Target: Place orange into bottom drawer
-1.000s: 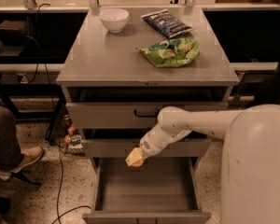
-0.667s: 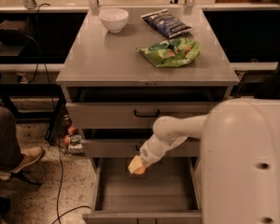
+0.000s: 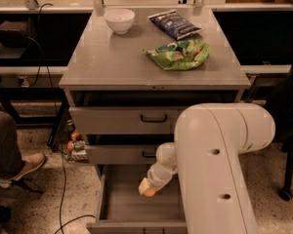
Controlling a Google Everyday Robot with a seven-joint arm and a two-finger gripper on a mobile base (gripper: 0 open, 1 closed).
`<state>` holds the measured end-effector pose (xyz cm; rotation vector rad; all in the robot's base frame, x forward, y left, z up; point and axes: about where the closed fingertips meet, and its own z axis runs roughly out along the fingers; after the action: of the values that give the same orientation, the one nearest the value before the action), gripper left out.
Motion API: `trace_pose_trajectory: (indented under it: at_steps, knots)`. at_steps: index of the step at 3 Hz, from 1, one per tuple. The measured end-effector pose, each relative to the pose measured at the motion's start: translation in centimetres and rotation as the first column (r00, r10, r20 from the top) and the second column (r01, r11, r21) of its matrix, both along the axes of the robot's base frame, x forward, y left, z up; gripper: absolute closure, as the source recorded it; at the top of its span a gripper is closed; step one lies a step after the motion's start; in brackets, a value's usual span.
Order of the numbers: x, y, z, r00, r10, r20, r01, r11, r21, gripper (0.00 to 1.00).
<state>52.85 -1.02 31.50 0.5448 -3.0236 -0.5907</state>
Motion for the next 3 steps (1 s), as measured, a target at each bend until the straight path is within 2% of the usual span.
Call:
trace_pose_trajectory:
  at_steps: [1,2,3]
  knots:
    - [0.0,0.1,-0.5,1.0000,-0.003,-0.005,0.003,1.000,-0.004,1.00]
    - [-0.2,0.5,-3.3,0.9993,-0.022,-0.032,0.021,0.999,-0.025,1.00]
    - [-0.2,1.3,-7.2,0.9978,-0.051,-0.042,0.051,0.999,-0.009,1.00]
